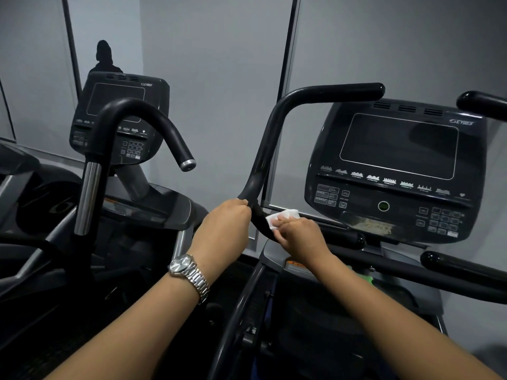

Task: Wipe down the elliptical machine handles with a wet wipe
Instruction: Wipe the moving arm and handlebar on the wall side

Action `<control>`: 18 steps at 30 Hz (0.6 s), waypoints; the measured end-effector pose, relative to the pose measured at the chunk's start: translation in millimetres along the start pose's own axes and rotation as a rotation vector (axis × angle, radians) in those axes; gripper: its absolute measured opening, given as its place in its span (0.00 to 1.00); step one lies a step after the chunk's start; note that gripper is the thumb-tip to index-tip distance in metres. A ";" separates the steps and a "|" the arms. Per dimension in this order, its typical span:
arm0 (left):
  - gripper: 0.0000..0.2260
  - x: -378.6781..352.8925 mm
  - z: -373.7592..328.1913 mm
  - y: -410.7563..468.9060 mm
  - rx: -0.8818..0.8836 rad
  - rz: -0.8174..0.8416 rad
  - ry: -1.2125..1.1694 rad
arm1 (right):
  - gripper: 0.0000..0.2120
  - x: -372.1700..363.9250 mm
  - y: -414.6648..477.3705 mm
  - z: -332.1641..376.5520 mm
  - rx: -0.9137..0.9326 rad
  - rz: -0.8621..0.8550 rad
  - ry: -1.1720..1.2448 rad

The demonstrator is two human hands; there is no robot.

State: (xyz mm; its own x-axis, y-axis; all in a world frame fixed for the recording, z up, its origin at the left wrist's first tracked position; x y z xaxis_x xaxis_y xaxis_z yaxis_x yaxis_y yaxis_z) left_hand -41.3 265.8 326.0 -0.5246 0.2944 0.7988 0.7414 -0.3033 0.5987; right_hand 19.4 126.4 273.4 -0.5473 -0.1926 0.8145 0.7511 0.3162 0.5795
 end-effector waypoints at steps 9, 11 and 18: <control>0.09 1.0 -1.2 -0.2 -0.004 -0.008 -0.005 | 0.07 1.3 16.5 12.2 -0.048 -0.100 0.031; 0.09 0.6 -0.4 -0.3 0.000 -0.008 -0.012 | 0.03 7.9 3.8 2.3 -0.017 -0.142 0.019; 0.08 2.9 -1.2 -1.2 0.002 -0.010 0.000 | 0.06 19.9 8.7 4.9 -0.030 -0.253 0.050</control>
State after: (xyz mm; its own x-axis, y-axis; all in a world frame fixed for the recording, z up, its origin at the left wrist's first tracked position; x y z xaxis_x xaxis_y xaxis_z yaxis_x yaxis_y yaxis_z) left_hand -44.2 265.9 327.7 -0.5318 0.2973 0.7929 0.7371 -0.2984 0.6063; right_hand 13.3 129.9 294.5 -0.7007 -0.3084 0.6434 0.6036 0.2247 0.7650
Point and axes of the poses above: each hand's wrist, its own y-axis towards the middle knuckle, its own x-axis out of the back of the hand, z = x × y, the point moved 10 cm from there along y, towards the middle knuckle, and after that the axes turned 4 degrees about y, right-handed, at the moved point
